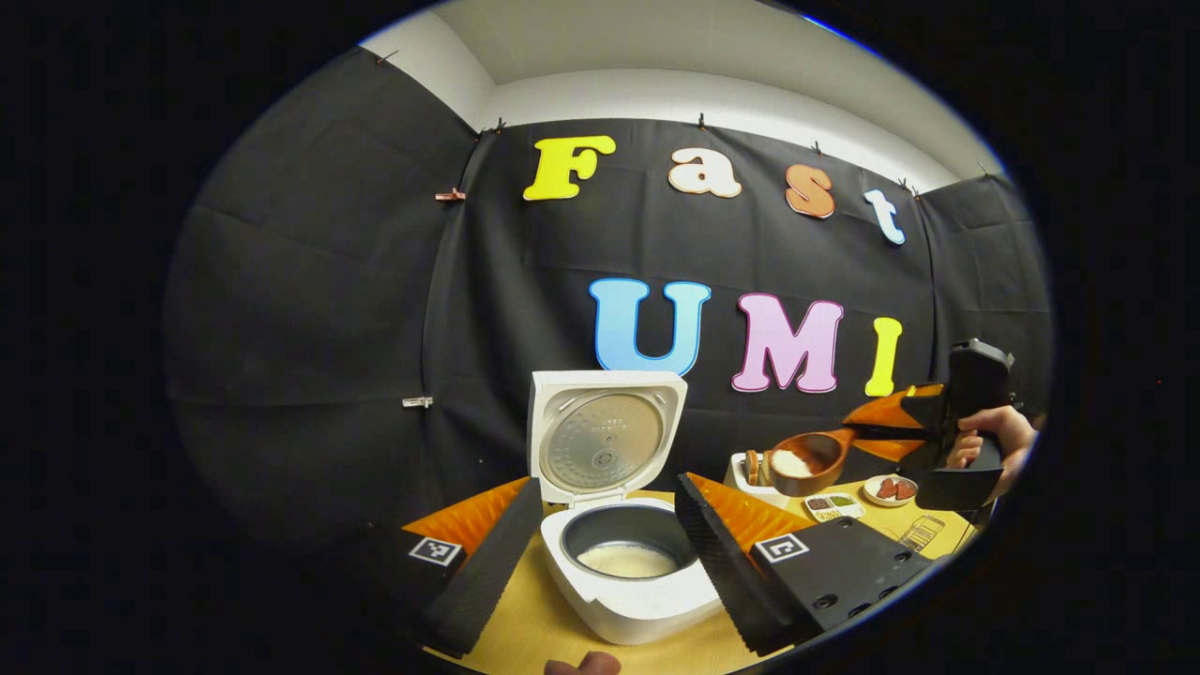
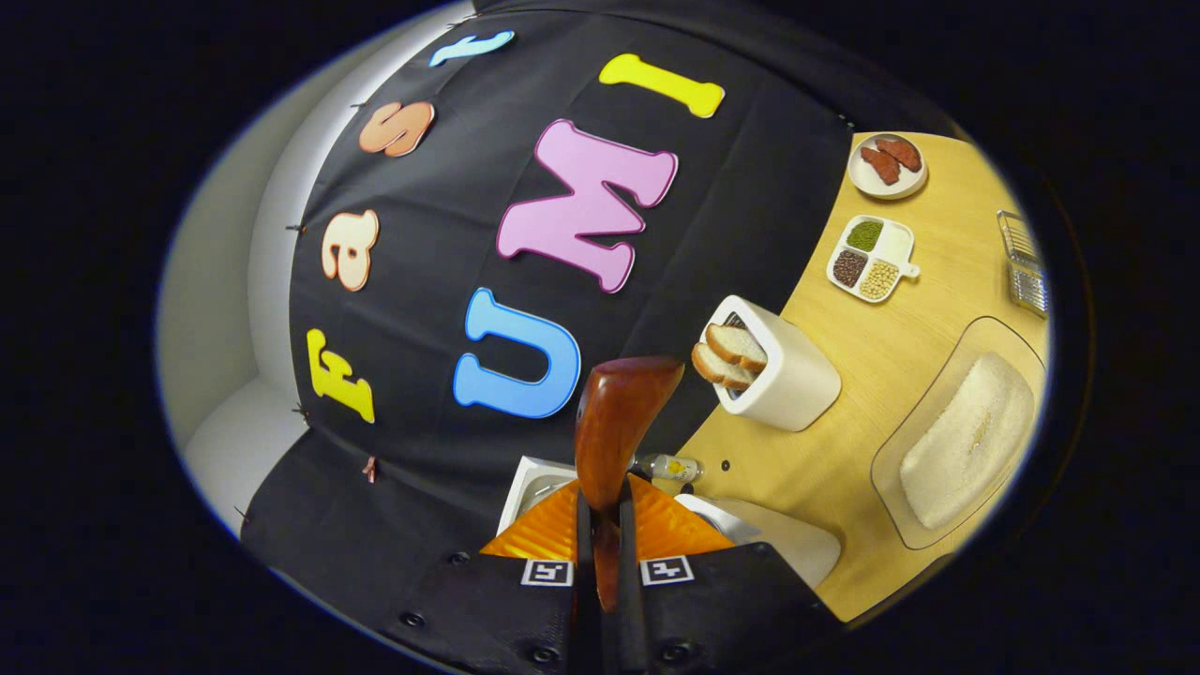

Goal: Close the left gripper, press the button to open the rice cooker; take a wooden spoon from the chopstick holder with the right hand, scoop a spoonful of rice and pour it into the rice cooker, then put the wooden spoon back into the chopstick holder.

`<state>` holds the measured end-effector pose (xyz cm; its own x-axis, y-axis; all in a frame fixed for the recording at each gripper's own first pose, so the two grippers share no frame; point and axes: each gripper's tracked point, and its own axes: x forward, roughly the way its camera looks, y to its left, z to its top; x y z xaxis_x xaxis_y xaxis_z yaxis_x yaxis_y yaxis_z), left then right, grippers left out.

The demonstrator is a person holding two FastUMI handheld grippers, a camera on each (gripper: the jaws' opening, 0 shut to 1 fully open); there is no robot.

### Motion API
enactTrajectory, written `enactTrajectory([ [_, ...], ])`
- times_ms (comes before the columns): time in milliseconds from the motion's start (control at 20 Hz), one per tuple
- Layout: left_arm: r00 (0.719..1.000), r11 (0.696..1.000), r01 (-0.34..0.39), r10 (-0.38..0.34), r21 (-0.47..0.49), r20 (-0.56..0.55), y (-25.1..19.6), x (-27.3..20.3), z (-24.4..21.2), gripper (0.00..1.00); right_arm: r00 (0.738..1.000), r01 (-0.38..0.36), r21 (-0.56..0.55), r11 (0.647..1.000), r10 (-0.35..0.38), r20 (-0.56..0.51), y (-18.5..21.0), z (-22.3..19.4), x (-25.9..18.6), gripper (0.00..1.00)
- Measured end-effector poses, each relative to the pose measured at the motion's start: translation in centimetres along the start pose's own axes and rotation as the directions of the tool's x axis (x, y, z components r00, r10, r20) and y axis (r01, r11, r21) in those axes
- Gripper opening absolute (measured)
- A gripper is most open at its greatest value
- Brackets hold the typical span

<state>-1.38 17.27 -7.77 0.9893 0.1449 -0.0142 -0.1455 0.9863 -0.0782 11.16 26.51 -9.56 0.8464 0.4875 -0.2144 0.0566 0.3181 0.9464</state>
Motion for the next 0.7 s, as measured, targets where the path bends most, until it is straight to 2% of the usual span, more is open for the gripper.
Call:
enactTrajectory([
  [250, 1.0, 1.0, -0.021, 0.021, -0.007, -0.006, 1.5, 0.3, -0.4, 0.98, 0.999, 0.011, -0.135, 0.991, -0.016, -0.037, 1.7, -4.7, 4.8, 0.11],
  [400, 0.999, 0.999, -0.034, 0.034, -0.014, -0.014, 2.3, 0.5, -0.8, 0.98, 0.999, 0.018, -0.257, 0.966, -0.028, -0.035, 2.4, -6.6, 7.1, 0.12],
  [550, 0.999, 0.999, -0.037, 0.037, -0.031, -0.025, 2.9, 0.6, -1.1, 0.98, 0.999, 0.008, -0.412, 0.911, -0.025, -0.035, 3.2, -8.4, 9.1, 0.12],
  [700, 0.999, 0.998, -0.045, 0.044, -0.041, -0.031, 3.7, 0.8, -1.7, 0.96, 1.0, -0.02, -0.573, 0.82, 0.009, -0.022, 4.3, -9.4, 10.7, 0.11],
])
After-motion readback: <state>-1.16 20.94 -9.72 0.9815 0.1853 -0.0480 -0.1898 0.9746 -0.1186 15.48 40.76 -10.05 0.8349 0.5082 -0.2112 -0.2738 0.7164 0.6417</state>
